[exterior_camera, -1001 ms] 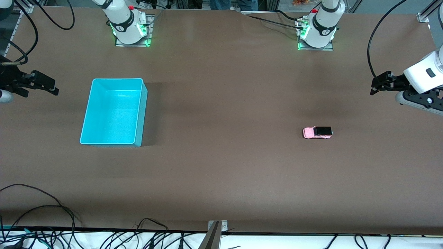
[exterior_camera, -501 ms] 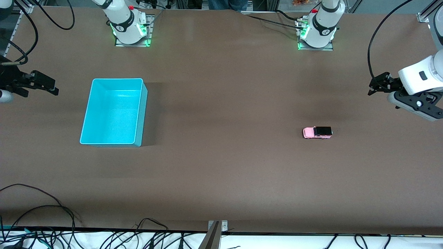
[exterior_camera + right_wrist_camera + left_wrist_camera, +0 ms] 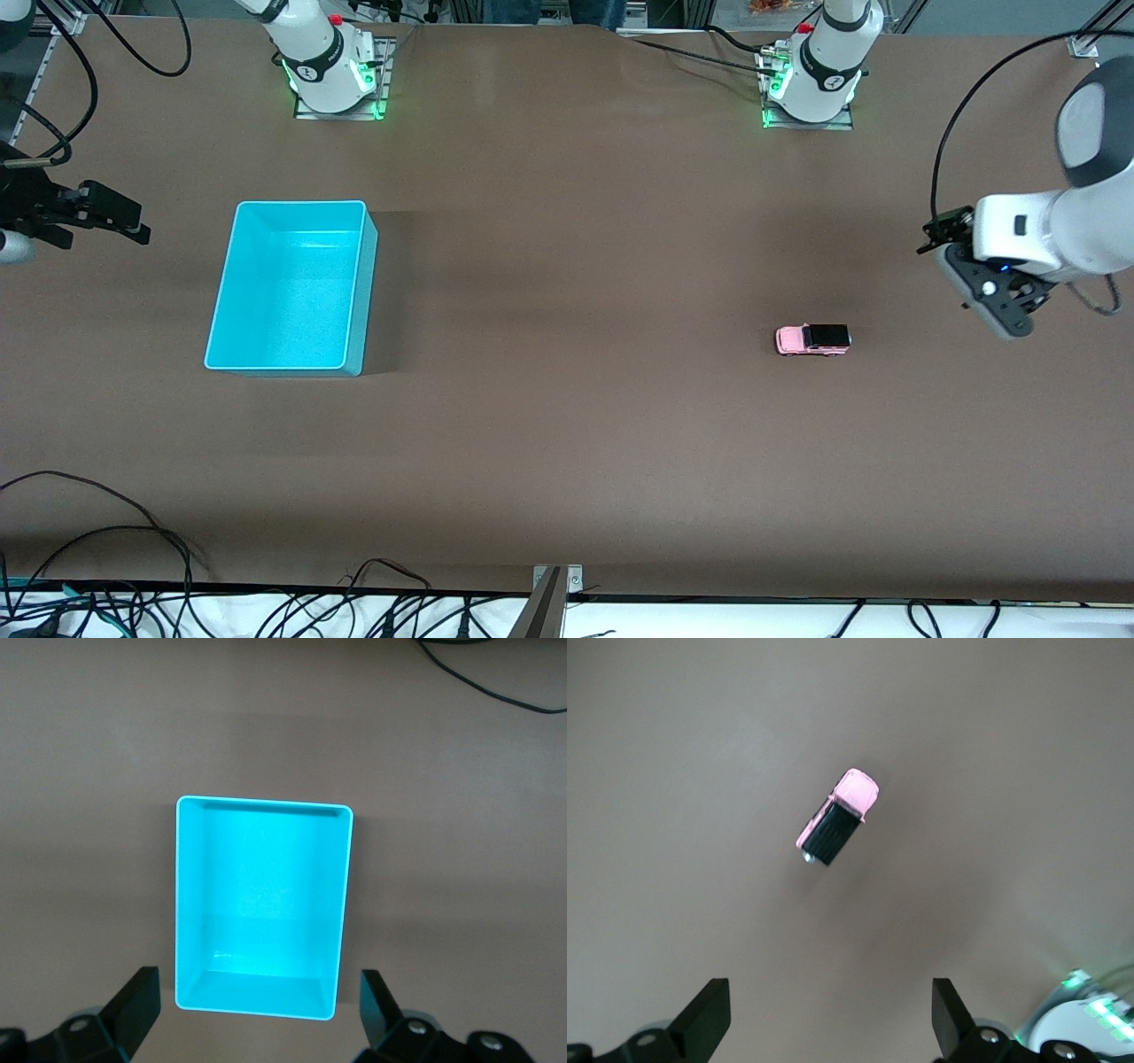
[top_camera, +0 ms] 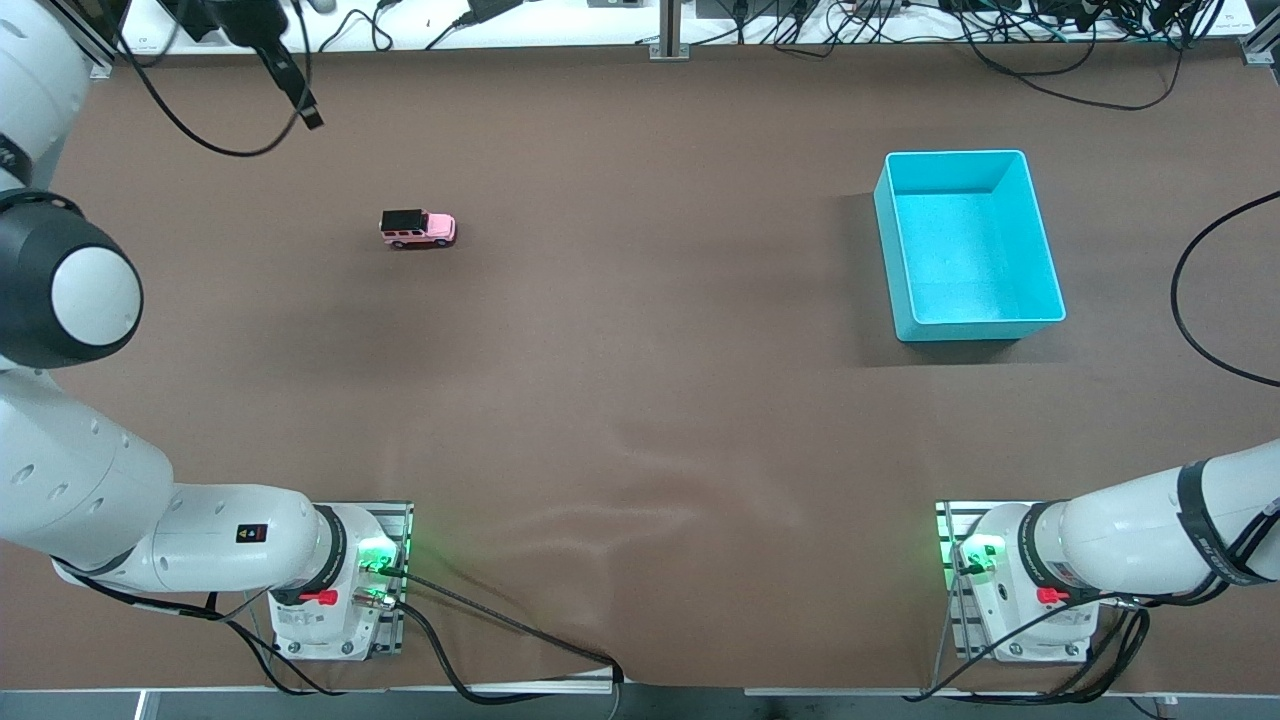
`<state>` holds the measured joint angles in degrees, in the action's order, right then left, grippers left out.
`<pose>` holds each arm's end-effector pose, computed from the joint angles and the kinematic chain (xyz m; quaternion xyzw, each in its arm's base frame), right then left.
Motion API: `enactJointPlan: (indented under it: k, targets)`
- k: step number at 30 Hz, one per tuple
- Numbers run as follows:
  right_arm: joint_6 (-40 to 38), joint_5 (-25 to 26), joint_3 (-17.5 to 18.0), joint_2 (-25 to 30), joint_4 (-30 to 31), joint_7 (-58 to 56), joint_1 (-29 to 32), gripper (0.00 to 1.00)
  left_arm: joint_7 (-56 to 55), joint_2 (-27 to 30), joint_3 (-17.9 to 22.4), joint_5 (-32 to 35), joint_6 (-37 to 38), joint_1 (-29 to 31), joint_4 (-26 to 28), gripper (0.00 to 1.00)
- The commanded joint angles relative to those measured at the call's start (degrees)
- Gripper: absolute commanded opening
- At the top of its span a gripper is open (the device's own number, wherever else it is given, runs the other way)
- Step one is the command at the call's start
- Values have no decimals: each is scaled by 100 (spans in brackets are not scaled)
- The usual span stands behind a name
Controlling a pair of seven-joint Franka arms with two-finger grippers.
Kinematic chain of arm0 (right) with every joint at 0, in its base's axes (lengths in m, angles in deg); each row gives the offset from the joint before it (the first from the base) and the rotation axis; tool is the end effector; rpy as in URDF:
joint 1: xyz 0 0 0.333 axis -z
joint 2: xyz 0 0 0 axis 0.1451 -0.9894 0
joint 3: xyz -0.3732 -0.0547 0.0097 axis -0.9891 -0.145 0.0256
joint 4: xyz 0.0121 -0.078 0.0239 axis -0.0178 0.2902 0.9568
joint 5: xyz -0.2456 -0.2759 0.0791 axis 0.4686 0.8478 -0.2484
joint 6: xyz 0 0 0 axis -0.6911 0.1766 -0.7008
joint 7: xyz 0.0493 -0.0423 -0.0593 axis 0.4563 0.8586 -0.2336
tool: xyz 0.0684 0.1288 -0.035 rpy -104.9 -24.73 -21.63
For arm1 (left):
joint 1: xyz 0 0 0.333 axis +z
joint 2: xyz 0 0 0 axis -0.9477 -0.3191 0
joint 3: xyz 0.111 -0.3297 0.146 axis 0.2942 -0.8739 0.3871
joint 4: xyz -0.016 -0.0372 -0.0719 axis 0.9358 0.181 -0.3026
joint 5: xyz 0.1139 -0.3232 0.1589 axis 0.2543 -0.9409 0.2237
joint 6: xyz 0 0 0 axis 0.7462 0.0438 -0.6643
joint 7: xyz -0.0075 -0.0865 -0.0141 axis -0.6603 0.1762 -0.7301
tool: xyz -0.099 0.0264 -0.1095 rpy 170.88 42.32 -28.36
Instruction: Wind and store pink jeep toy
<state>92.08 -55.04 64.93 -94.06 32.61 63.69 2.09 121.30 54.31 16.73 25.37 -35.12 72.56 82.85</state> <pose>0.5746 -0.0091 0.6207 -0.9994 -0.0321 0.0070 0.0147 0.5999 -0.0098 0.4952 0.8786 -0.4681 -0.0840 0.0429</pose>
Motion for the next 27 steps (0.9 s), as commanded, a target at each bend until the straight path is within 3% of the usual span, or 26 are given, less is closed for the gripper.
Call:
enactJointPlan:
  k: [1,8,12,13,23,27]
  targets:
    - [-99,21,-3,17,-74,-38,10,100,510,-44,-310,432,-978,-11,721,100]
    - [-99,21,-3,17,-74,-38,10,100,553,-105,-671,1075,-2306,6,1732,100]
    - [-99,21,-3,17,-74,-38,10,100,1325,-464,-671,1075,-2807,41,1812,100]
    - [-99,21,-3,17,-74,-38,10,100,2041,-761,-671,1015,-3200,172,1812,100]
    - [-99,21,-3,17,-74,-38,10,100,2759,-1116,-680,988,-3590,305,1926,100]
    - [-108,21,-3,17,-74,-38,10,100,2935,-1134,-680,996,-4186,296,2233,100]
